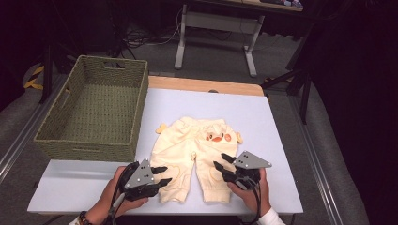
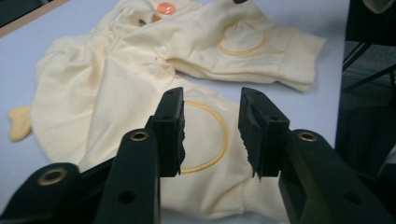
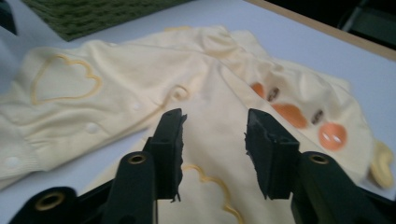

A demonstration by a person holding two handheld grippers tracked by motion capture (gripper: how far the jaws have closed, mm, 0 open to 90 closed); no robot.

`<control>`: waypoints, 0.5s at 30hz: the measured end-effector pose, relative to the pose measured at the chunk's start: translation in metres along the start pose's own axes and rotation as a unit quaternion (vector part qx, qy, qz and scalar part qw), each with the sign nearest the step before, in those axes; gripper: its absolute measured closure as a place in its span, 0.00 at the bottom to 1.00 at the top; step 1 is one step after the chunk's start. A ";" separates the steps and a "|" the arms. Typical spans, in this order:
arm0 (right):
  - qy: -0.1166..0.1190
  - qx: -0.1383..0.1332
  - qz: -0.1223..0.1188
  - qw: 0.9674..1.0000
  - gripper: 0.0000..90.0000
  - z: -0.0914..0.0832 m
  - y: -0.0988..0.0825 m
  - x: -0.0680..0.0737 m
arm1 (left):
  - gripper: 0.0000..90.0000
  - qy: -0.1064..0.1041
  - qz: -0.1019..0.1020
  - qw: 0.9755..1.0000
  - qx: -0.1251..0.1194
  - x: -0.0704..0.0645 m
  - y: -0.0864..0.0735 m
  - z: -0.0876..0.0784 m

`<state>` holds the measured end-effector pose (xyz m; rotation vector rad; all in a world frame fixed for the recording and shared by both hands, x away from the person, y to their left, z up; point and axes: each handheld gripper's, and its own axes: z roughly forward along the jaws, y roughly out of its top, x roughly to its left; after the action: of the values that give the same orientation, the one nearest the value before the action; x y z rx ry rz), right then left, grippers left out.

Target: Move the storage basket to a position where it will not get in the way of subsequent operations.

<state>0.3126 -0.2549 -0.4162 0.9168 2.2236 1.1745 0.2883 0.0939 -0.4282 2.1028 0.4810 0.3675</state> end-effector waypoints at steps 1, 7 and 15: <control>-0.006 0.004 0.014 1.000 0.57 -0.002 -0.003 -0.006 | 0.61 0.005 -0.006 1.000 0.009 0.003 -0.003 0.002; -0.065 0.018 0.060 0.996 0.50 -0.014 -0.029 -0.037 | 0.50 -0.005 -0.035 0.998 0.046 0.012 -0.017 0.018; -0.039 0.063 0.101 0.992 0.53 0.004 -0.051 -0.052 | 0.43 -0.010 -0.042 0.997 0.065 0.009 -0.020 0.034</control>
<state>0.3327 -0.3125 -0.4566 1.2423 2.2021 1.0724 0.3071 0.0833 -0.4627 2.2015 0.5941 0.2734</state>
